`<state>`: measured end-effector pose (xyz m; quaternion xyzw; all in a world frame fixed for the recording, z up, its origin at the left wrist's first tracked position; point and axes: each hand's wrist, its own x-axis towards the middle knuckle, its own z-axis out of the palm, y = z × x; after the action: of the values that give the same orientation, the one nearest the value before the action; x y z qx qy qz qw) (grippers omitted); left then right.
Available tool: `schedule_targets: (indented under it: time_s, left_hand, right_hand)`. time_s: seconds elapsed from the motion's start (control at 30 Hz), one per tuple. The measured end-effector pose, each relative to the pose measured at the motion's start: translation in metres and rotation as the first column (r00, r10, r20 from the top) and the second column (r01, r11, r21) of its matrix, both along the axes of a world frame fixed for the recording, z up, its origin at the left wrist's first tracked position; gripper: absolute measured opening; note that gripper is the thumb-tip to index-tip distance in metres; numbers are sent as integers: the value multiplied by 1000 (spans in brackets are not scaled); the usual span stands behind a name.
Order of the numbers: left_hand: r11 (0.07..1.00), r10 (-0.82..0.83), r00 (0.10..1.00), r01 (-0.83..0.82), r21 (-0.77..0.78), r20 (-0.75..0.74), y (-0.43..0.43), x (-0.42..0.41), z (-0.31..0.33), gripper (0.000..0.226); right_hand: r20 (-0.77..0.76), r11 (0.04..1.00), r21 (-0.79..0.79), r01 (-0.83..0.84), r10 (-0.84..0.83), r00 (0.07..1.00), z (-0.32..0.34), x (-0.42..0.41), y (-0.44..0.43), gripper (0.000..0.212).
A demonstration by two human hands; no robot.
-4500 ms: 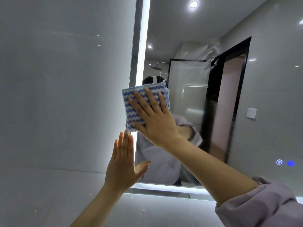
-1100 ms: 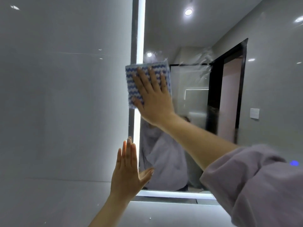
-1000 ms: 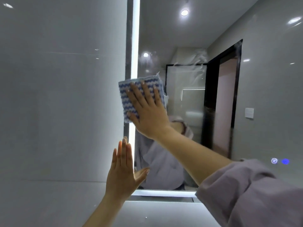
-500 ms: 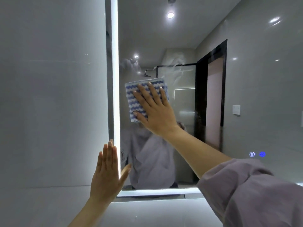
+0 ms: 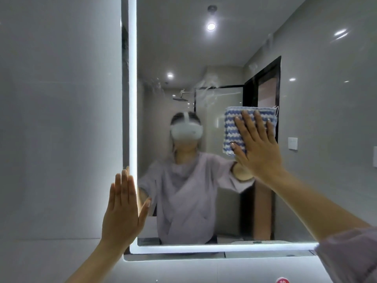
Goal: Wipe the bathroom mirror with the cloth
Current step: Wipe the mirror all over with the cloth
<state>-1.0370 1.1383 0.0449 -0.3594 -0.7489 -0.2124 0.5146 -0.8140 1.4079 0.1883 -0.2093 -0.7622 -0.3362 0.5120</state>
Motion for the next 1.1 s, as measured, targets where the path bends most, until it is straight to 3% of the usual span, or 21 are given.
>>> schedule_targets:
  time_s: [0.2,0.43,0.6,0.93,1.1]
  left_hand:
    - [998,17,998,-13,63,-62,19,-11,55,77]
    - [998,-15,997,19,53,-82,26,-25,53,76]
    - [996,-52,995,58,69,-84,27,-23,54,77]
    - [995,-59,996,65,76,-73,26,-20,55,79]
    - [995,-52,995,58,76,-80,25,-17,55,81]
  right_hand:
    - [-34,1000,-2,-17,17,999,-2,-2,-2,70]
    - [-78,999,-21,-43,41,996,-6,-7,-6,68]
    - [-121,987,-132,-89,73,990,-11,-24,-30,68]
    - [82,982,-61,-181,186,979,-25,-109,-118,66]
    - [109,978,-20,-210,210,972,-26,-112,-117,62]
